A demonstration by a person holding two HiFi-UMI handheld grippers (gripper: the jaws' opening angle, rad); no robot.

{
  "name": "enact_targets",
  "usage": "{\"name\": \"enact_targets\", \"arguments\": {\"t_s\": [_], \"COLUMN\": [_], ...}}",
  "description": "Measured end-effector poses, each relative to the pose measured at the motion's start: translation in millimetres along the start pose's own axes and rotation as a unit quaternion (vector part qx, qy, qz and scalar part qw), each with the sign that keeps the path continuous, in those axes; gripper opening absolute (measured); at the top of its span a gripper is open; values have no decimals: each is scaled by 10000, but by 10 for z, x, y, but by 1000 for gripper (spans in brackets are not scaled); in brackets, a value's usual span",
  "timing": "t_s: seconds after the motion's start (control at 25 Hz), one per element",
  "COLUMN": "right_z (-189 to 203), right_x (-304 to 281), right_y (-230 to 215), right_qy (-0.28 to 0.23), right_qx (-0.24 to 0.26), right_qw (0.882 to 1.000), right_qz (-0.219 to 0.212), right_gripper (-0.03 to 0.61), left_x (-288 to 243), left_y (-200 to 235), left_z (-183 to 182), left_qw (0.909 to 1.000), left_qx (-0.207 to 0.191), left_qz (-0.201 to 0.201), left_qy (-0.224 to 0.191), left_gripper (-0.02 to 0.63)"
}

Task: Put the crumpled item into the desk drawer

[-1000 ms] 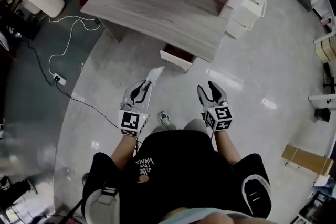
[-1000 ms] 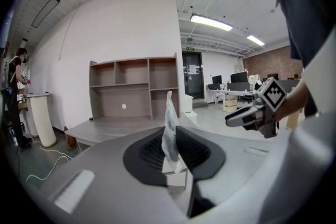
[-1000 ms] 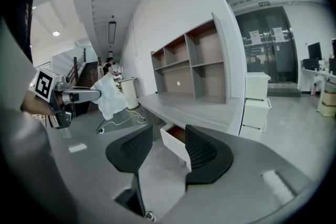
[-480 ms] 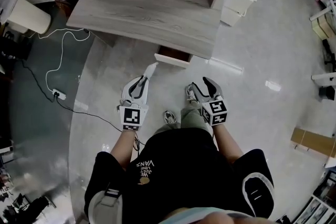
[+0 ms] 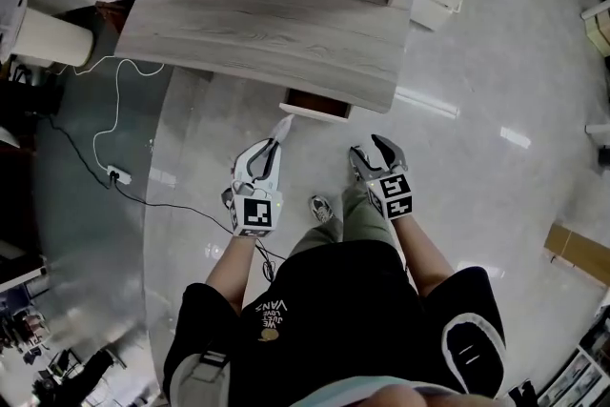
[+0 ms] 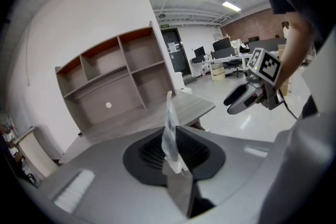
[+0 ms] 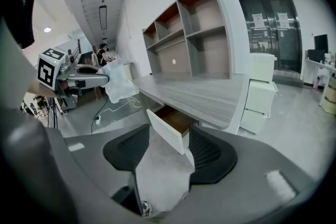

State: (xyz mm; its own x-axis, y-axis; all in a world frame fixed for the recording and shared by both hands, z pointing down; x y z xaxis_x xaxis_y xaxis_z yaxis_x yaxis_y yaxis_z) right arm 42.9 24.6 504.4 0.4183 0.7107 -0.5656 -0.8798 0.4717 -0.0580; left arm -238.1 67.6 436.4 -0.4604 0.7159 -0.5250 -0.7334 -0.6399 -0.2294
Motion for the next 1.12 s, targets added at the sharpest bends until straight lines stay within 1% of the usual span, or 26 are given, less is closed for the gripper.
{"name": "enact_targets", "arguments": {"t_s": [0.2, 0.32, 0.52, 0.6, 0.76, 1.0, 1.12], "right_z": [140, 246, 354, 421, 548, 618, 632], "right_x": [-277, -456, -715, -815, -999, -1191, -1280], "right_y": [-90, -109, -120, -122, -115, -83, -73], "right_qy": [243, 271, 375, 448, 575, 633, 656], "right_qx": [13, 34, -90, -108, -64, 14, 18], "right_qw": [9996, 9994, 9991, 9988, 9980, 9975, 9973], "right_qz": [-140, -193, -156, -173, -247, -297, -343], "right_gripper": [212, 212, 212, 212, 210, 210, 209], "left_x": [-291, -452, -693, -791, -968, -1134, -1222], "left_y": [-7, -3, 46, 67, 101, 109, 128], "left_z": [-36, 42, 57, 104, 185, 273, 290], "left_qw": [9982, 9956, 9922, 9898, 9850, 9753, 9724], "left_qx": [-465, -743, -946, -1103, -1289, -1653, -1722], "left_qz": [151, 206, 345, 407, 578, 829, 901], "left_qy": [337, 526, 741, 806, 993, 1206, 1294], "left_gripper": [95, 95, 95, 97, 97, 97, 97]}}
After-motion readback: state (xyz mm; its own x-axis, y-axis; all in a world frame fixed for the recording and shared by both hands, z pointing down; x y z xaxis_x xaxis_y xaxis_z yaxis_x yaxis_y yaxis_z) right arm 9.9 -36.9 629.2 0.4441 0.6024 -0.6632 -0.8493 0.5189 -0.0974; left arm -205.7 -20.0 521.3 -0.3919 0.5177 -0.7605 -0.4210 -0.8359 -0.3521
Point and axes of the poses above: the fingertips, and each gripper's own axes: x backward along the fingers, y to its left, z out of its underside, the point moved 10 cm from there along x, backward along the fingers, and after that the axes turned 13 degrees about z, right-handed, at the moved point
